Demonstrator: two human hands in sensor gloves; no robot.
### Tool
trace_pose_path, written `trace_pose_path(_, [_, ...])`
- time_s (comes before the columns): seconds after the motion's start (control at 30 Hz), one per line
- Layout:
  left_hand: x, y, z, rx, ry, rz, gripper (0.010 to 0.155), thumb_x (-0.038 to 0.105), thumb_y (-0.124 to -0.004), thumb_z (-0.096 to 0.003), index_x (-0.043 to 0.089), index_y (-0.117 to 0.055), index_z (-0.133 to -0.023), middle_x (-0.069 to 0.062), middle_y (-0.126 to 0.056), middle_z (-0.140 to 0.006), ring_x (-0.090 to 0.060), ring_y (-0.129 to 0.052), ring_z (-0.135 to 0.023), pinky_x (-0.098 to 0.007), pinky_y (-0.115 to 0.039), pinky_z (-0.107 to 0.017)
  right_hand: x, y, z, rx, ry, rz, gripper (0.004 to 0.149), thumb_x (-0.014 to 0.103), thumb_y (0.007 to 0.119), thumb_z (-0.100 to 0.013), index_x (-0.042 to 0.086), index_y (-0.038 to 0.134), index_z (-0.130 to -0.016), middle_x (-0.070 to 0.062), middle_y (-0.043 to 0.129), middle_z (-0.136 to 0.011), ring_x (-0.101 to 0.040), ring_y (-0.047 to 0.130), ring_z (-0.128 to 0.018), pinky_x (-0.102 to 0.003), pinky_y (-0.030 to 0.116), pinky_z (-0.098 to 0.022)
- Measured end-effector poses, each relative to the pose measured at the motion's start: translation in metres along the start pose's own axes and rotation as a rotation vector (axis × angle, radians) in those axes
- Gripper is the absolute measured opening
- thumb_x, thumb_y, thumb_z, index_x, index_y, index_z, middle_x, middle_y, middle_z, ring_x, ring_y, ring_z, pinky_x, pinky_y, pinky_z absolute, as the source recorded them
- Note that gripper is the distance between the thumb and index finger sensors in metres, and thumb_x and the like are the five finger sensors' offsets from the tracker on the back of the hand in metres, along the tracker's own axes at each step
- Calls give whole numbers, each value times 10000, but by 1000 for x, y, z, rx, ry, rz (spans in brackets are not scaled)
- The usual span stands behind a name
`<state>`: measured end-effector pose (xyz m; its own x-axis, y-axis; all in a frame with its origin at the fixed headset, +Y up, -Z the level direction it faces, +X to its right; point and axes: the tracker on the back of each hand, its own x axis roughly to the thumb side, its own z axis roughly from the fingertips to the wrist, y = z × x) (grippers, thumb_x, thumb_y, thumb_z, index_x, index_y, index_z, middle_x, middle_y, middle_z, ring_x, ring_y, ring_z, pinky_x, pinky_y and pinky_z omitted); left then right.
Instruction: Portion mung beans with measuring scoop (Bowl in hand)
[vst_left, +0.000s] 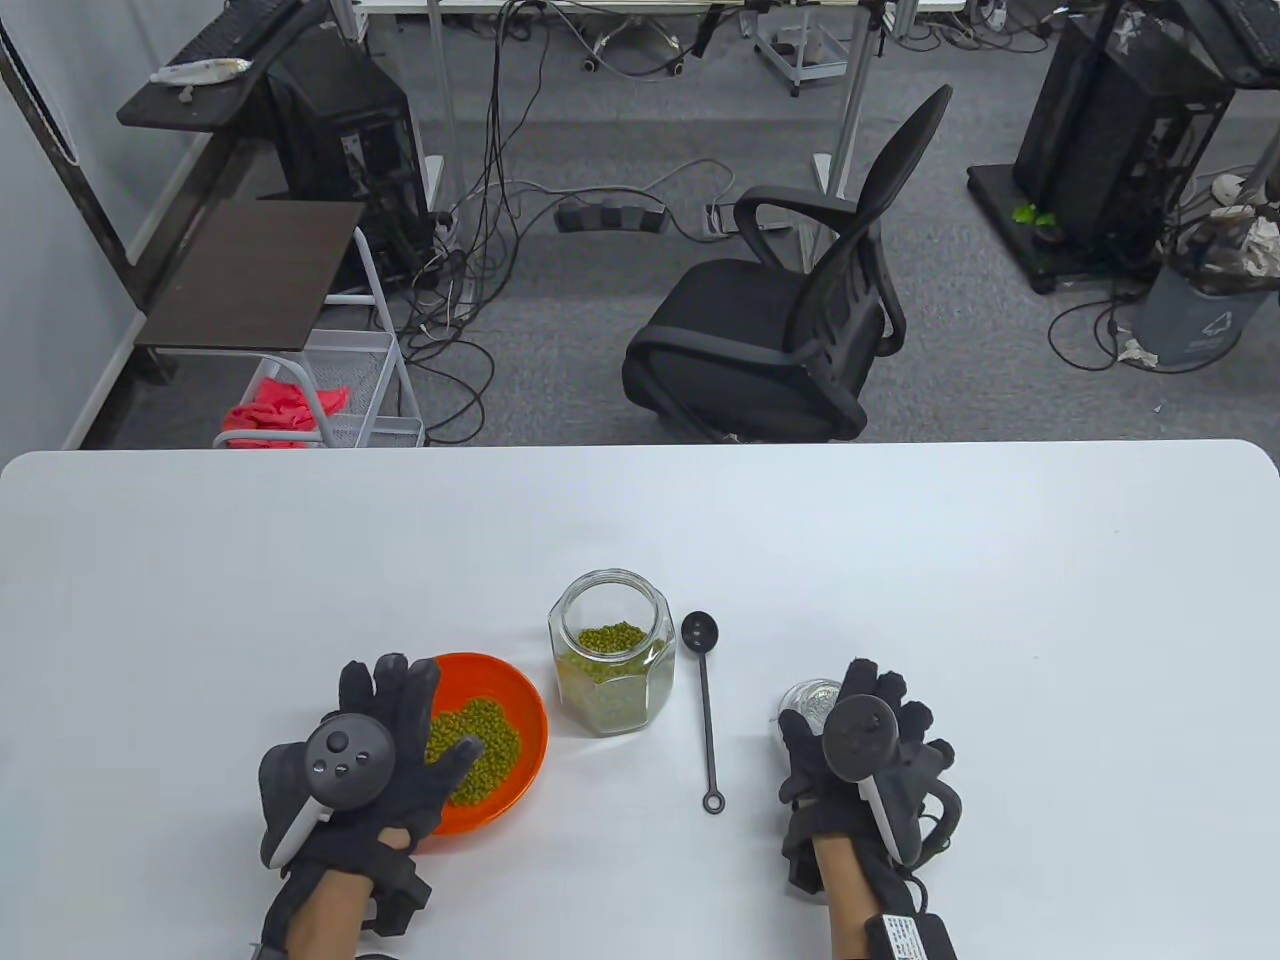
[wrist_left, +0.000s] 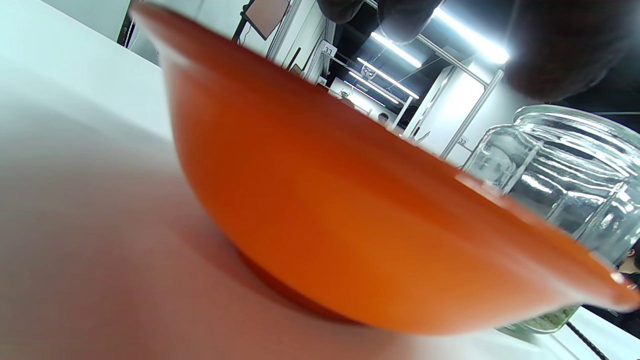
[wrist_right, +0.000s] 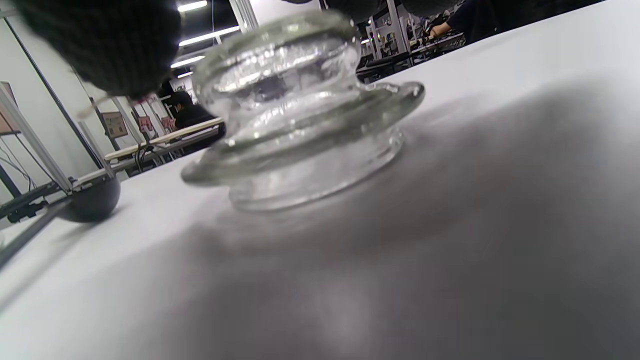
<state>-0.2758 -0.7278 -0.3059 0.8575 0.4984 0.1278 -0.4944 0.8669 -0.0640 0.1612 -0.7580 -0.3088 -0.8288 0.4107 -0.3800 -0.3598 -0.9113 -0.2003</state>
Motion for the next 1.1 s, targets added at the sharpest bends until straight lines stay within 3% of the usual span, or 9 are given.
trace_pose_path(0.2, [-1,-1,0,-6,7,28,869,682,-674,-493,298,-264,-1156,-54,-158,-1160,-504,-102,-1078,-741,-286,-717,2,10,-4,83,-6,27,839,448,877,-422,175,452,-1092,-225,422,-1124,-591,406,-1023,-828,265,-635])
trace_pose_path(0.37, [-2,0,0,-2,13,40,867,680,-673,-494,294,-269,-1156,-59,-159,-1159,-507,-106,-1077,-741,-288,-715,4,9,-3,42,-8,39,808,379,916,-410,105,517,-1056,-283,517,-1045,-543,566,-973,-809,352,-637])
trace_pose_path(0.6, [-4,0,-1,-4,18,49,871,681,-670,-495,289,-259,-1156,-65,-156,-1158,-509,-105,-1076,-739,-289,-717,6,6,-1,50,-23,44,841,402,947,-384,46,540,-1027,-321,565,-974,-554,646,-869,-753,463,-626])
trace_pose_path(1.1, [-7,0,-1,1,20,63,869,679,-667,-497,287,-259,-1156,-67,-156,-1157,-507,-108,-1077,-735,-296,-720,14,-11,6,12,-44,-12,837,409,948,-384,33,554,-1019,-333,571,-960,-561,652,-849,-755,472,-615])
